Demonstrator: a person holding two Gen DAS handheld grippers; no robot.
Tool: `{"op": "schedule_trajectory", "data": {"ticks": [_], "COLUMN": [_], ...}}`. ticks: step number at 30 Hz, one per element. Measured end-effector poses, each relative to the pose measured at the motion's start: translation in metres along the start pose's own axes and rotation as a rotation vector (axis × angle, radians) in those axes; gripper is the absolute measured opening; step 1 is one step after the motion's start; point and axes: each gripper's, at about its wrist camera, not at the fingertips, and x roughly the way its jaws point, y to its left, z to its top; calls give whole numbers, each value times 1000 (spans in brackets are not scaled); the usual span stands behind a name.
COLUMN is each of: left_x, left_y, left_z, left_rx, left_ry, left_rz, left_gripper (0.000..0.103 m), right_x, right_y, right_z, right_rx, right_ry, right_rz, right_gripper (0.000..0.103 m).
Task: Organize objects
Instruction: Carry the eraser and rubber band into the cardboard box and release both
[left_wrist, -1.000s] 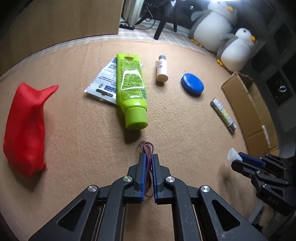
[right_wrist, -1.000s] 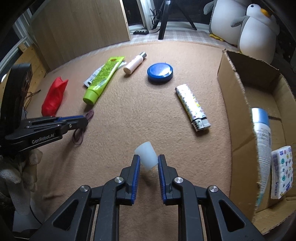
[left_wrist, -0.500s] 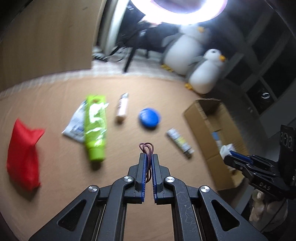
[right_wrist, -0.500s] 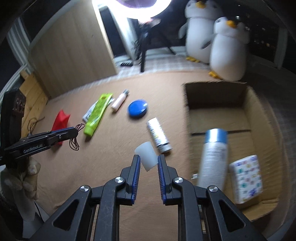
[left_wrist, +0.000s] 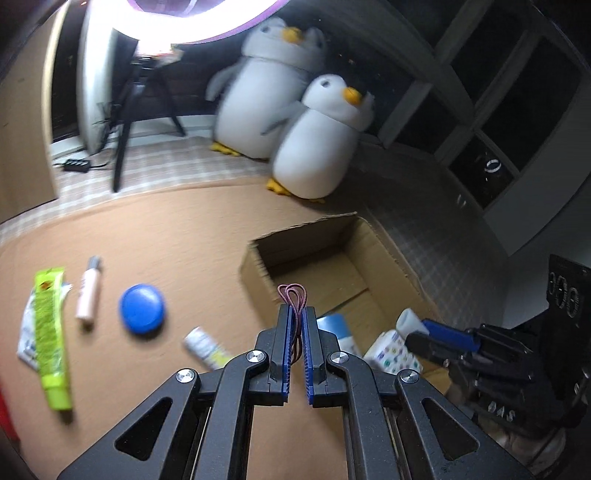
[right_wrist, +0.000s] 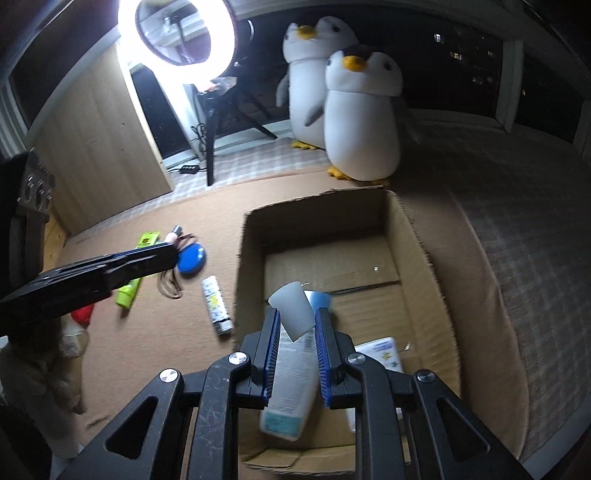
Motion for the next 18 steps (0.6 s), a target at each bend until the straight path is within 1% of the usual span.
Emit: {"op": "schedule_trajectory", "data": {"ticks": [3, 5, 6, 7, 8, 9, 10, 14, 18], "left_x": [21, 31, 34, 36, 37, 37, 35, 30, 21], "left_y": [-15, -22, -25, -27, -28, -28, -28, -19, -8], "left_z": [8, 11, 13, 13, 14, 14, 15, 14, 8], "left_rx": [19, 34, 39, 41, 41, 40, 40, 37, 24], "left_ry": [22, 34, 38, 44, 43, 35, 22, 15, 13], "left_rz": [7, 4, 4, 6, 7, 9, 15, 26, 38], "left_gripper": [5, 6, 9, 22, 44, 54, 62, 62, 62], "right_x": [4, 6, 5, 6, 7, 6, 5, 4, 6], "right_y": [-9, -14, -16, -18, -21, -23, -26, -34, -35], "right_z": [1, 1, 0, 0, 0, -1, -1, 0, 0], "right_rx": [6, 9, 12, 14, 20, 29, 39, 75, 97], "right_ry": [9, 13, 13, 17, 19, 13, 7, 7, 12], "right_rz": [2, 2, -1, 1, 4, 7, 10, 26, 38], "right_gripper": [17, 20, 22, 31, 35, 41, 44, 45, 48]}}
